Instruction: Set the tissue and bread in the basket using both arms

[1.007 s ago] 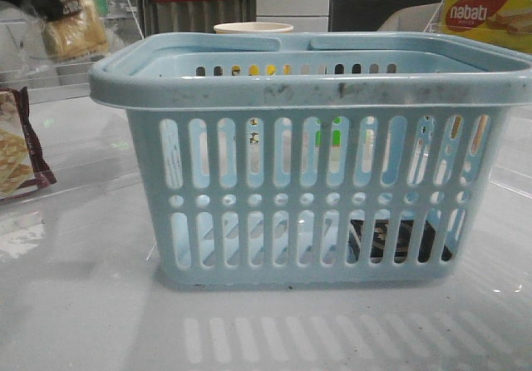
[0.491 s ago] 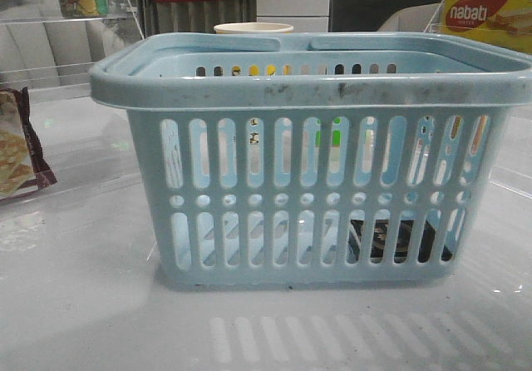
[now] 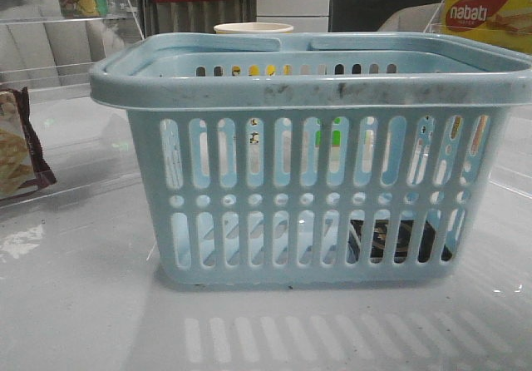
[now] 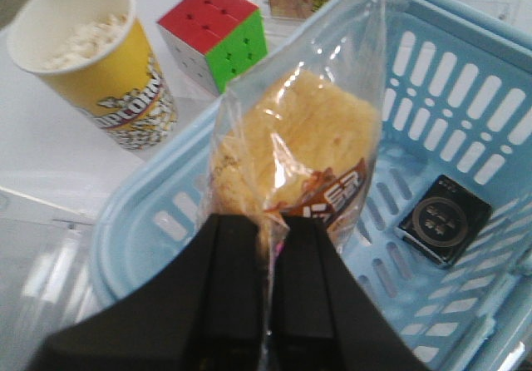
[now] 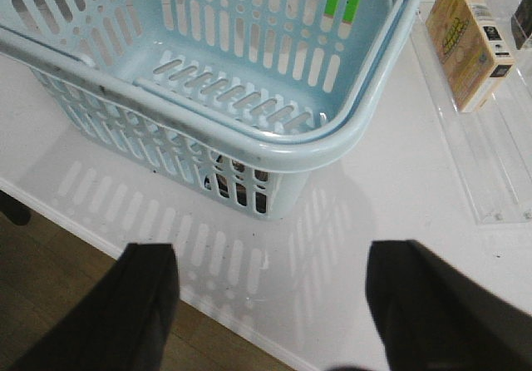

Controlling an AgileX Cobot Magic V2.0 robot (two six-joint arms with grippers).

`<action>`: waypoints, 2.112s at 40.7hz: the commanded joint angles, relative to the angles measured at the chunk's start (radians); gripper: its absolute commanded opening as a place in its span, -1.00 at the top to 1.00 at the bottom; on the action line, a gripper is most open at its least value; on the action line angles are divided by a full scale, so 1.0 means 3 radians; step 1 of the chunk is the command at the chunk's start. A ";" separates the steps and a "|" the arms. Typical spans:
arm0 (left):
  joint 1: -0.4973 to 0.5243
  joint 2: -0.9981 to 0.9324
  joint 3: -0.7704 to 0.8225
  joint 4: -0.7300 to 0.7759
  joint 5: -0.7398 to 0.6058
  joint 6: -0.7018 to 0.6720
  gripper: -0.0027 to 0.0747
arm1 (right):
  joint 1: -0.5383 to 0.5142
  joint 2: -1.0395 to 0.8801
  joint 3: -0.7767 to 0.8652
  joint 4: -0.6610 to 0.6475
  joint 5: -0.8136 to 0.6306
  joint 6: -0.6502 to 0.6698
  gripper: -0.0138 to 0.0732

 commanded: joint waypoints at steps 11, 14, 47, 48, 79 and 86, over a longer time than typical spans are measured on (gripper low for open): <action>-0.0060 0.0540 -0.0118 -0.0203 -0.0233 0.0002 0.70 | -0.0007 0.0011 -0.0089 -0.0015 -0.0220 -0.0015 -0.65; -0.0060 0.0642 -0.0118 -0.0203 -0.0233 0.0002 0.67 | -0.0007 0.0011 -0.0089 -0.0015 -0.0220 -0.0015 -0.65; -0.0053 -0.0201 0.0218 -0.0268 -0.0147 -0.0100 -0.16 | -0.0007 0.0011 -0.0089 -0.0015 -0.0220 -0.0015 -0.65; -0.0053 -0.0260 0.0282 -0.0261 -0.0153 -0.0100 -0.16 | -0.0007 0.0011 -0.0089 -0.0015 -0.0220 -0.0015 -0.65; -0.0053 -0.2385 0.1996 -0.0242 -0.0416 -0.0100 -0.16 | -0.0007 0.0011 -0.0089 -0.0015 -0.0231 -0.0015 -0.65; -0.0053 -0.2621 0.2298 -0.0234 -0.0488 -0.0100 -0.16 | -0.0007 0.0011 -0.0089 -0.0015 -0.0247 -0.0015 -0.65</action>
